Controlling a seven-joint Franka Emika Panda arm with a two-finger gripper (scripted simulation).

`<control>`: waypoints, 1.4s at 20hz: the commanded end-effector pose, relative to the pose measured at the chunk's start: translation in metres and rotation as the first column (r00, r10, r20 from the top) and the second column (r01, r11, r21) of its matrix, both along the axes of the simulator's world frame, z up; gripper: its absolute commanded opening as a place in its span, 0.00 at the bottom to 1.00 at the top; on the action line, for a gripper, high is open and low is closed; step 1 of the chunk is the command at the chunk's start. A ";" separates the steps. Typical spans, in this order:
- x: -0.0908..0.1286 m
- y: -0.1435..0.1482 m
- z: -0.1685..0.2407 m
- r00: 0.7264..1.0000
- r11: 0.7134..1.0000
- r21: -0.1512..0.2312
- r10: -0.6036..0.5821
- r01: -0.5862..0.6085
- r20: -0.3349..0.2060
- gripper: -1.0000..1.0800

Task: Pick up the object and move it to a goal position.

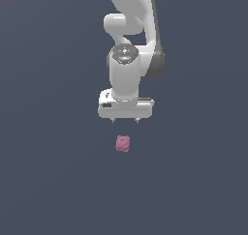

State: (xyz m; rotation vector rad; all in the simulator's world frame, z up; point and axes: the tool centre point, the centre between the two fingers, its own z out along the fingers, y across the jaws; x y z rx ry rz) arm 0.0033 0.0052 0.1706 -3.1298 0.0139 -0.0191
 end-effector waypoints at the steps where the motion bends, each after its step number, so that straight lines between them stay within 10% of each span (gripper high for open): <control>1: 0.000 0.000 0.000 1.000 1.000 0.000 0.000 0.000 0.000 0.96; 28: 0.031 0.002 -0.048 0.997 0.997 -0.006 -0.083 0.083 -0.009 0.96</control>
